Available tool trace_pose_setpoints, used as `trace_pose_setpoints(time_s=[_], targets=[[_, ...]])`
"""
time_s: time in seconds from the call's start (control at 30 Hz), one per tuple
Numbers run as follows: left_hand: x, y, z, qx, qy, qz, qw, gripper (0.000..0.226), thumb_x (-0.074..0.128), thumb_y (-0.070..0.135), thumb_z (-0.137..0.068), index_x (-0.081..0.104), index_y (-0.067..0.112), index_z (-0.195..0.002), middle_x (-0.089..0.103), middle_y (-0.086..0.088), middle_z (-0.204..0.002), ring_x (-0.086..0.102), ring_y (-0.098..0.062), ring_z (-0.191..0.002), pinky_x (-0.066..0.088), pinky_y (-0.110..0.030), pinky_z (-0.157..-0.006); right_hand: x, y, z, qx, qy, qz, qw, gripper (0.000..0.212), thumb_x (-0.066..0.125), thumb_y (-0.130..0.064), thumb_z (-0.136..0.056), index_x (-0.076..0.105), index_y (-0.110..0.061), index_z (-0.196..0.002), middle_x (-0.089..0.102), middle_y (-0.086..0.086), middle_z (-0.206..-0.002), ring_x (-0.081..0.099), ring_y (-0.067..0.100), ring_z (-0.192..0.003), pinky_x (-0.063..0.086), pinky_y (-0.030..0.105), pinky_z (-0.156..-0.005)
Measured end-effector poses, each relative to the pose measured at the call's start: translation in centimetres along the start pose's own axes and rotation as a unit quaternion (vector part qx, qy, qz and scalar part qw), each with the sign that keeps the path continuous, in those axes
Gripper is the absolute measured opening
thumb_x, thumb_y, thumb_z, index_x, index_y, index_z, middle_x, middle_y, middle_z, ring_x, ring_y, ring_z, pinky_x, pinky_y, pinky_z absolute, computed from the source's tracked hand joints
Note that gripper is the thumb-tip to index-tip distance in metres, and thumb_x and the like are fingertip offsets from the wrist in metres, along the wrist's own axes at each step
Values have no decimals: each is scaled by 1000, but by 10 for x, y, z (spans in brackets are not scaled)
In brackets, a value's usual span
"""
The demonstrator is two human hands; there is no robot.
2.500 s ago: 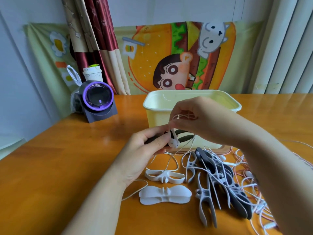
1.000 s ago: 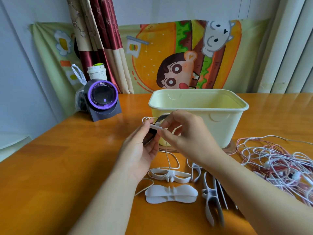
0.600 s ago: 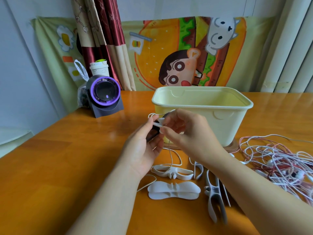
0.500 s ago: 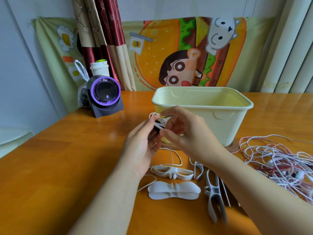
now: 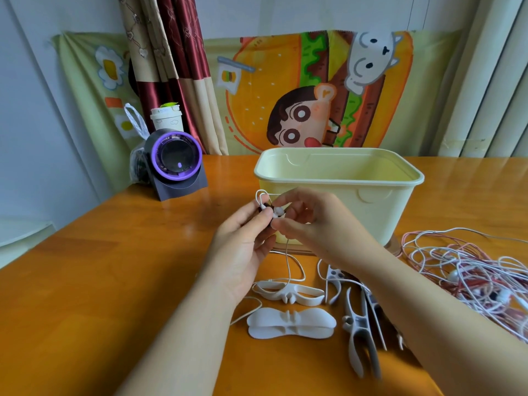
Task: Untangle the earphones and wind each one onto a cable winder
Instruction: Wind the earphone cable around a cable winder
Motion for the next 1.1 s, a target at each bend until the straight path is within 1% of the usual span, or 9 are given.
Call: trace_pose_setpoints(time_s=[0.1,0.27,0.4,0.5,0.63,0.73,0.8,0.97,1.1], targets=[[-1,2,-1,28,-3,-25,999,25,57,8,-93,68,21,-111,76,1,-95,68,-8,-82,51,-17,-65,1,0,0,13,-5,3,1000,16,72,-22,-81,62,-27,-93,63,1,-70,59,12,-61,46,22,-59],[-2,6,-1,68,-1,-86,994,27,57,7,-93,68,21,-114,75,1,-92,69,-7,-79,53,-21,-68,0,-4,3,9,-20,62,998,21,72,-29,-80,57,-29,-96,63,-6,-73,60,7,-63,43,12,-54],[-3,6,0,78,4,-99,992,26,56,6,-93,70,20,-109,74,-1,-91,66,-5,-71,53,-23,-67,-2,-9,4,-4,-34,98,995,29,75,-32,-77,58,-24,-99,64,-4,-73,58,9,-64,42,15,-56],[-3,6,0,67,-1,-90,994,26,55,2,-92,69,21,-104,73,-4,-88,67,-7,-70,53,-21,-63,-5,-11,4,-18,-60,107,992,29,79,-28,-74,59,-22,-95,65,-1,-74,61,14,-69,48,25,-66],[-2,4,-1,54,-20,-99,993,29,54,1,-92,69,24,-101,75,-5,-93,72,-18,-91,56,-25,-71,-6,-9,3,-38,-89,140,985,20,77,-24,-76,62,-20,-89,65,1,-77,61,18,-71,48,26,-68],[-3,3,-2,34,-16,-68,997,27,56,0,-92,69,22,-101,75,-5,-95,73,-19,-90,58,-25,-70,-8,-11,2,-54,-77,155,983,19,74,-23,-79,66,-15,-95,66,0,-81,61,16,-75,50,27,-71],[-3,2,-3,16,-18,-40,999,26,56,0,-91,68,20,-103,75,-7,-97,73,-20,-90,59,-26,-70,-10,-15,2,-71,-69,169,981,19,72,-22,-81,68,-13,-97,68,0,-83,62,13,-75,49,23,-70],[-5,1,-5,-10,-29,-18,999,31,59,1,-89,64,13,-117,76,-6,-92,74,-18,-83,60,-26,-68,-9,-15,2,-89,-72,194,974,14,68,-25,-85,69,-18,-96,67,-5,-81,61,9,-72,49,21,-66],[-7,-2,-7,-17,-23,-20,999,36,63,4,-86,62,12,-121,76,-3,-87,74,-16,-79,58,-24,-63,-7,-15,3,-89,-68,186,976,13,67,-26,-86,69,-17,-95,64,-8,-77,60,7,-70,48,20,-65]])
Point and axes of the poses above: each hand's wrist, its own z-axis away from the middle knuckle, its own x-axis out of the palm, y = z × x, the point moved 6 cm from there along -z, towards the middle knuckle
